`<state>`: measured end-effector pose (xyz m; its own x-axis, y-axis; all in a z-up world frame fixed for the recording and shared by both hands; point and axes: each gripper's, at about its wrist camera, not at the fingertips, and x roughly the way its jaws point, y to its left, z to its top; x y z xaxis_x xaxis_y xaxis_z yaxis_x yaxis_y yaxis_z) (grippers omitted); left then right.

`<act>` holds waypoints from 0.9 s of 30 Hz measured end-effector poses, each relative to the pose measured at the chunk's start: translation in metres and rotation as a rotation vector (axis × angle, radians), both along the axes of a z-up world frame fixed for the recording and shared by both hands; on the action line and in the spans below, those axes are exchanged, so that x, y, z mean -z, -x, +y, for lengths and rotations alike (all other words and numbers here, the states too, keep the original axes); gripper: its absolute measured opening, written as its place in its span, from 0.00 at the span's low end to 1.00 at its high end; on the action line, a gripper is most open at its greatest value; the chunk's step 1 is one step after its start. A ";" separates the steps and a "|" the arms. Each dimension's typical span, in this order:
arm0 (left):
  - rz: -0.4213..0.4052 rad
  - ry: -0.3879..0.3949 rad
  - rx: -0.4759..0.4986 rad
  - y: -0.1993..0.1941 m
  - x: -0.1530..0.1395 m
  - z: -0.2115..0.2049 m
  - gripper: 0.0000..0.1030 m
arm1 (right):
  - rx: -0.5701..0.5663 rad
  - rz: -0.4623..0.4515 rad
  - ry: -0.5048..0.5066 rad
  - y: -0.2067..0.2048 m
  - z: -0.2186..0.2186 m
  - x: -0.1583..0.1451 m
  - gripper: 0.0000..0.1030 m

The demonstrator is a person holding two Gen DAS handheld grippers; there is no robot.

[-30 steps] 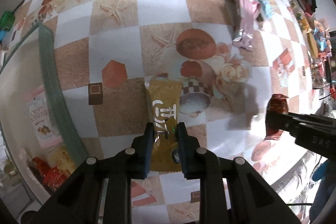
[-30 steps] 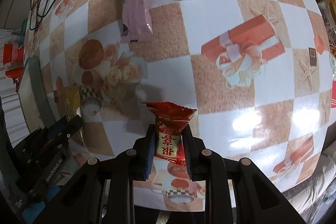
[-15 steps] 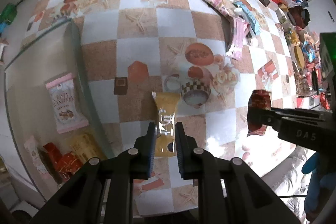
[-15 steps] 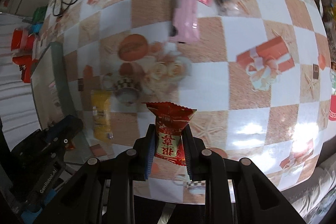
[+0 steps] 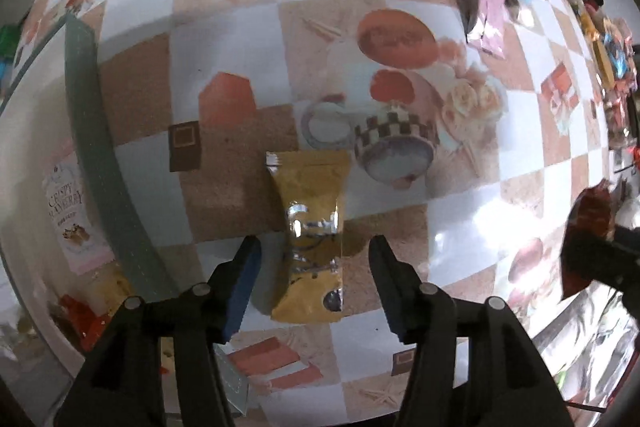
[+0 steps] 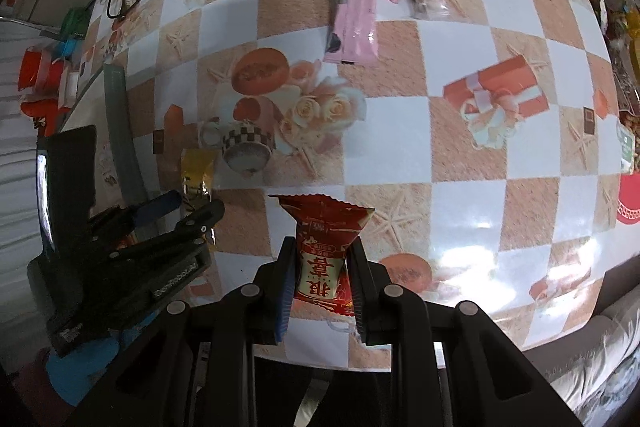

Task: Organize snacks
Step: 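Carry both packets over the glass tray and open both tools to drop them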

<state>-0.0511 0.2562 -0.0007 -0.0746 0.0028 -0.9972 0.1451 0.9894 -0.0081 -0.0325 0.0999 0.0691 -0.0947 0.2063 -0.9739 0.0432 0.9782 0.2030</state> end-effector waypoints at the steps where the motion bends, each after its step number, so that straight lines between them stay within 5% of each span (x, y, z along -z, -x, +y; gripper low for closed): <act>1: -0.014 -0.013 0.009 0.001 -0.001 -0.002 0.40 | 0.003 0.000 0.001 0.000 -0.001 0.000 0.25; 3: -0.031 -0.013 0.025 0.002 -0.003 -0.006 0.23 | 0.005 0.000 0.002 0.001 -0.003 -0.001 0.25; 9: -0.054 0.060 -0.047 0.009 -0.022 0.013 0.23 | -0.012 -0.009 -0.001 -0.002 -0.001 -0.006 0.25; 16: -0.209 0.137 -0.136 0.017 -0.096 0.048 0.23 | -0.067 -0.017 -0.027 -0.012 0.023 -0.016 0.25; 21: -0.285 0.090 -0.240 0.023 -0.128 0.097 0.23 | -0.163 -0.036 -0.057 -0.025 0.067 -0.024 0.25; 27: -0.284 0.003 -0.353 0.028 -0.119 0.153 0.23 | -0.285 -0.042 -0.114 -0.032 0.139 -0.026 0.25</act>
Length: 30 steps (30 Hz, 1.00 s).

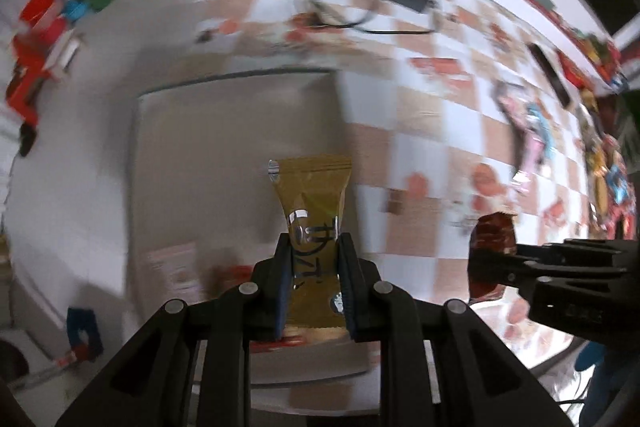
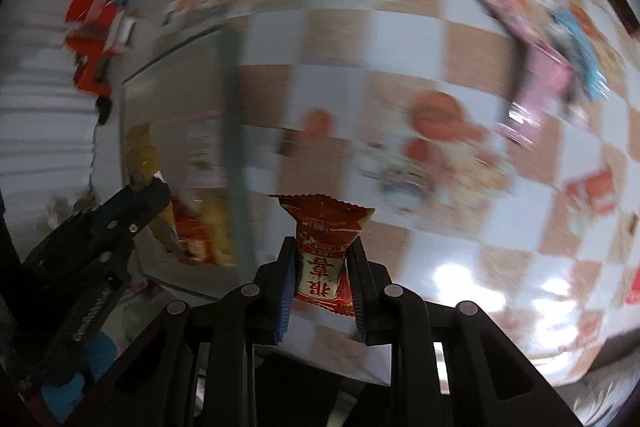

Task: Organize snacks
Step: 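Carry both packets over the glass tray and open both tools to drop them, then move both open tools back over the remaining snack packets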

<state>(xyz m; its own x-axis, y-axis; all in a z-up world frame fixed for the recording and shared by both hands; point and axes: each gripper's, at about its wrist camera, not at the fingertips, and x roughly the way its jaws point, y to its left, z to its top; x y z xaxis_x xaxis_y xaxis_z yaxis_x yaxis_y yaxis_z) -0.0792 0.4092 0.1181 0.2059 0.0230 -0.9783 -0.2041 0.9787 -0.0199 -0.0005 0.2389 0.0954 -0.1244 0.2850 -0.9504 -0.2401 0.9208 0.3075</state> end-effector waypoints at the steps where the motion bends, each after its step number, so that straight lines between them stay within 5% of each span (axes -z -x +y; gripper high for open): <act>1: 0.009 -0.008 -0.024 0.002 0.003 0.011 0.23 | -0.023 0.000 -0.011 0.000 0.015 0.000 0.25; 14: 0.106 0.019 -0.098 0.030 0.036 0.052 0.25 | -0.146 0.090 -0.046 0.016 0.106 0.035 0.25; 18: 0.131 0.008 -0.066 0.031 0.039 0.046 0.68 | -0.134 0.112 -0.006 0.017 0.106 0.044 0.26; 20: 0.126 0.023 -0.057 0.032 0.038 0.043 0.72 | -0.106 0.120 0.008 0.014 0.100 0.044 0.27; 21: 0.129 0.027 -0.050 0.031 0.038 0.041 0.73 | -0.089 0.122 0.006 0.013 0.095 0.044 0.31; 23: 0.139 0.033 -0.038 0.028 0.037 0.035 0.75 | -0.055 0.109 0.005 0.009 0.085 0.041 0.83; 28: 0.133 0.059 0.025 0.020 0.029 0.007 0.76 | 0.019 0.105 0.019 0.004 0.052 0.041 0.89; 30: 0.123 0.059 0.061 0.016 0.023 -0.008 0.76 | 0.069 0.109 0.049 0.003 0.030 0.046 1.00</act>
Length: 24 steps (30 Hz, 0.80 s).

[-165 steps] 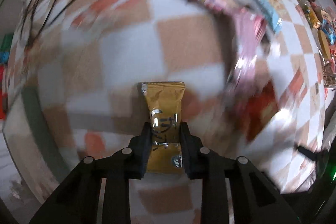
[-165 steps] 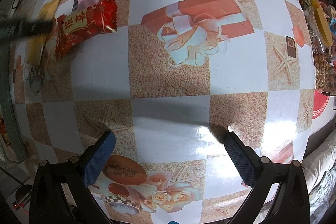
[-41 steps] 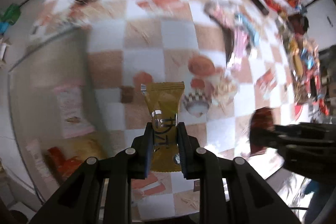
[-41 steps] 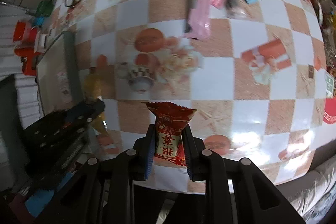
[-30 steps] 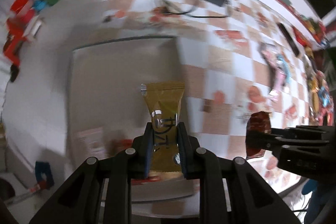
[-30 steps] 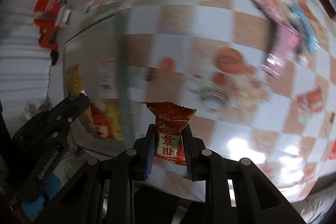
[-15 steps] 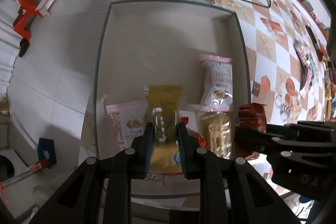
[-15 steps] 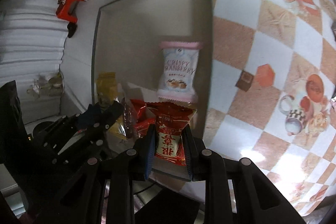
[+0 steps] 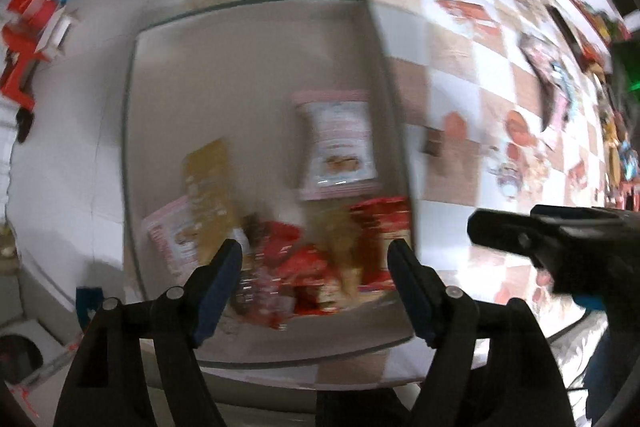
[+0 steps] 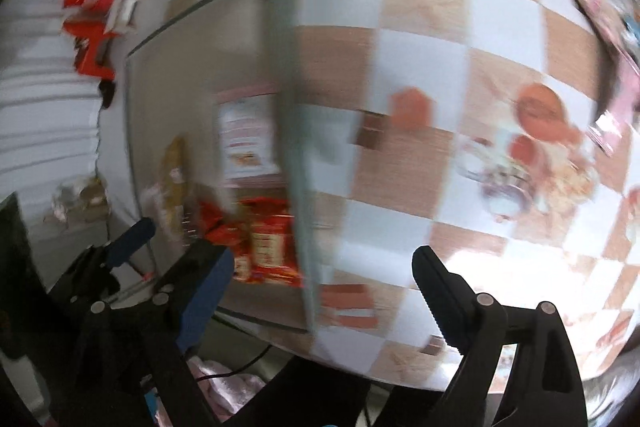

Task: Organize snacks
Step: 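Move both open tools back over the remaining snack packets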

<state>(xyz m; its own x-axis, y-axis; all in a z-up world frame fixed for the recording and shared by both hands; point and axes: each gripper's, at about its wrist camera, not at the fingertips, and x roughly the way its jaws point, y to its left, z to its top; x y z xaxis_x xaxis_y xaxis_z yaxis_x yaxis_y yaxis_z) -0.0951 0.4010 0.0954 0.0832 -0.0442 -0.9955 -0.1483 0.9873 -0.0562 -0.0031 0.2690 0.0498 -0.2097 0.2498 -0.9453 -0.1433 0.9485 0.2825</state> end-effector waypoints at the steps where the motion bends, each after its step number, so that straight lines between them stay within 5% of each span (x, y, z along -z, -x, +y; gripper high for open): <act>1: -0.005 0.004 0.017 -0.004 -0.002 -0.008 0.76 | 0.024 -0.006 0.022 0.000 -0.010 0.001 1.00; 14: 0.029 0.043 0.209 -0.050 0.001 -0.119 0.77 | 0.294 0.082 0.255 0.030 -0.201 0.059 1.00; 24: 0.060 0.039 0.276 -0.105 0.019 -0.201 0.77 | 0.299 0.075 0.290 0.064 -0.259 0.084 1.00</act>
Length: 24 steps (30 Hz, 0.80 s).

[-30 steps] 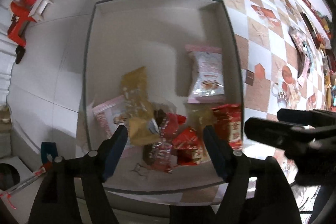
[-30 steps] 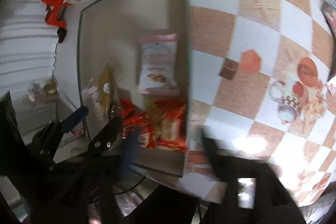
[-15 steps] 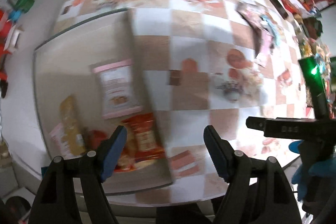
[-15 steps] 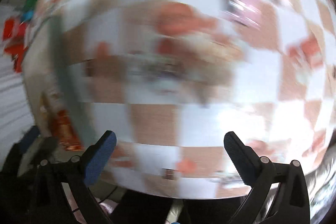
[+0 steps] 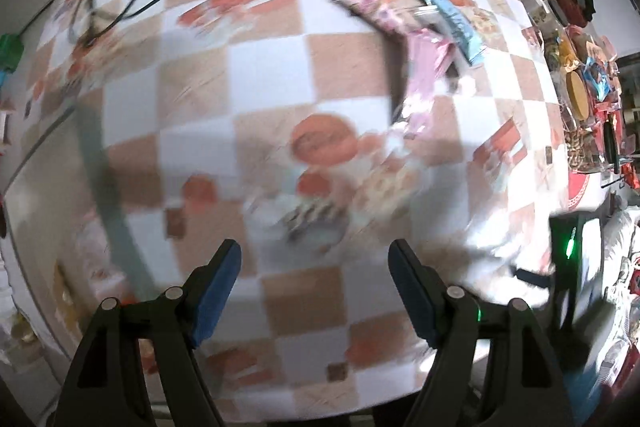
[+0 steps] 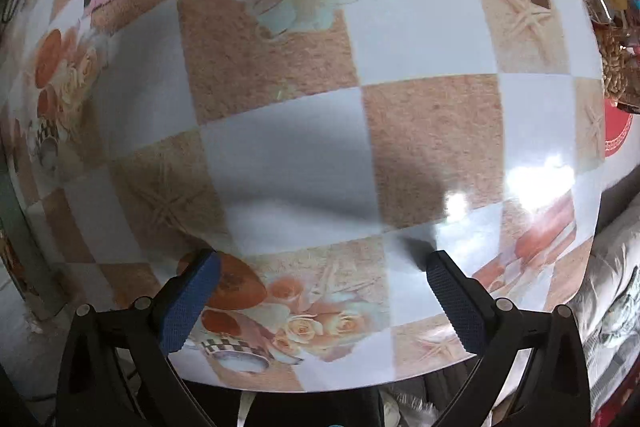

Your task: Organize snacks

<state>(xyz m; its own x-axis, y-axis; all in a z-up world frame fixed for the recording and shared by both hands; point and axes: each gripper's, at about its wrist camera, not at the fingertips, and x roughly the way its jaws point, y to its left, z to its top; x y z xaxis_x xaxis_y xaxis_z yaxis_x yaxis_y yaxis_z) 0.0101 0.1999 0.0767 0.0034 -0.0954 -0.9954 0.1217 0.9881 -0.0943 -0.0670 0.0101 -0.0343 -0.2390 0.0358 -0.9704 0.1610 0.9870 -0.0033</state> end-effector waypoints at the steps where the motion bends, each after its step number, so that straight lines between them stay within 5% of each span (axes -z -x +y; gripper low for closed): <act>1: -0.001 -0.004 0.000 -0.008 0.002 -0.008 0.77 | -0.011 -0.007 0.004 0.003 0.004 0.000 1.00; 16: -0.011 -0.092 -0.018 -0.099 0.055 -0.083 0.75 | -0.018 -0.034 0.000 0.022 -0.008 -0.011 1.00; 21: -0.026 -0.120 0.050 -0.094 0.057 -0.087 0.29 | -0.027 -0.043 0.001 0.022 -0.004 -0.009 1.00; 24: 0.000 -0.097 0.054 -0.079 0.055 -0.077 0.26 | -0.027 -0.046 0.002 0.022 -0.003 -0.010 1.00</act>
<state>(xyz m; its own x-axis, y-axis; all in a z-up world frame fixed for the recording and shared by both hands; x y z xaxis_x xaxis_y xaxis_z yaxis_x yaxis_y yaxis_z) 0.0888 0.1233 0.0213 0.0004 0.0011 -1.0000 0.1753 0.9845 0.0011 -0.0892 0.0074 -0.0241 -0.1948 0.0280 -0.9804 0.1346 0.9909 0.0015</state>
